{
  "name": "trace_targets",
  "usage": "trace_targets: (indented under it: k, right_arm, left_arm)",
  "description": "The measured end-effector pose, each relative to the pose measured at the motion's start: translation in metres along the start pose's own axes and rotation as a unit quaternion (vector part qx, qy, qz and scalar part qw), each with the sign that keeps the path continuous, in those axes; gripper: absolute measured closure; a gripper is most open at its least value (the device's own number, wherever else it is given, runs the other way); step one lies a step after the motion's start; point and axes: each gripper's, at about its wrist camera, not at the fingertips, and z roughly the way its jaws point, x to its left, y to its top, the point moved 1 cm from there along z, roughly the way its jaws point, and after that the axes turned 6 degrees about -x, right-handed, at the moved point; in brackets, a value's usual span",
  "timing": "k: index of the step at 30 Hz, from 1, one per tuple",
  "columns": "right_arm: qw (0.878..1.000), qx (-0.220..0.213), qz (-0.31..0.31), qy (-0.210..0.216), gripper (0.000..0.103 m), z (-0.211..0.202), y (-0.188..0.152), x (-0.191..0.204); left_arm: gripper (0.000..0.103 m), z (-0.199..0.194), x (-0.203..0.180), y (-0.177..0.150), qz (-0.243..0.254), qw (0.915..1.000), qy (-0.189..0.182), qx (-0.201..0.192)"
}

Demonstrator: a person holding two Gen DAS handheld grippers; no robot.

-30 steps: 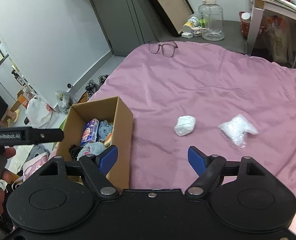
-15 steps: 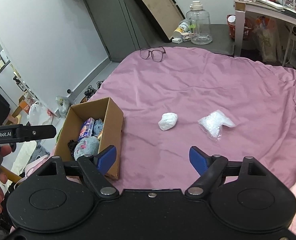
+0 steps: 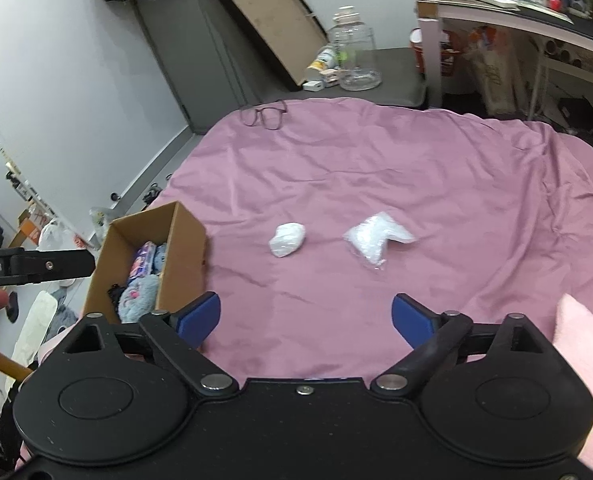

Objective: Organize soft objects
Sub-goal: 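Withdraw both tools toward the white bundle and clear plastic bag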

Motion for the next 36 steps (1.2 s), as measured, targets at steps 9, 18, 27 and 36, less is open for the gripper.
trace_targets:
  k: [9, 18, 27, 36]
  right_arm:
    - [0.999, 0.006, 0.033, 0.000, 0.000, 0.005, 0.002, -0.026]
    - [0.999, 0.018, 0.047, -0.016, 0.000, 0.025, 0.004, -0.046]
    - [0.998, 0.021, 0.045, -0.029, 0.000, 0.045, 0.011, -0.055]
    - [0.997, 0.023, 0.053, -0.043, 0.000, 0.070, 0.015, -0.063]
  left_arm:
    - [0.001, 0.016, -0.024, 0.005, 0.013, 0.9999, -0.003, 0.000]
    - [0.001, 0.047, -0.044, 0.010, 0.020, 0.9996, -0.009, 0.018]
    - [0.001, 0.086, -0.059, 0.016, 0.024, 0.9989, -0.008, 0.039]
    - [0.001, 0.127, -0.059, 0.019, 0.001, 0.9980, -0.004, 0.062]
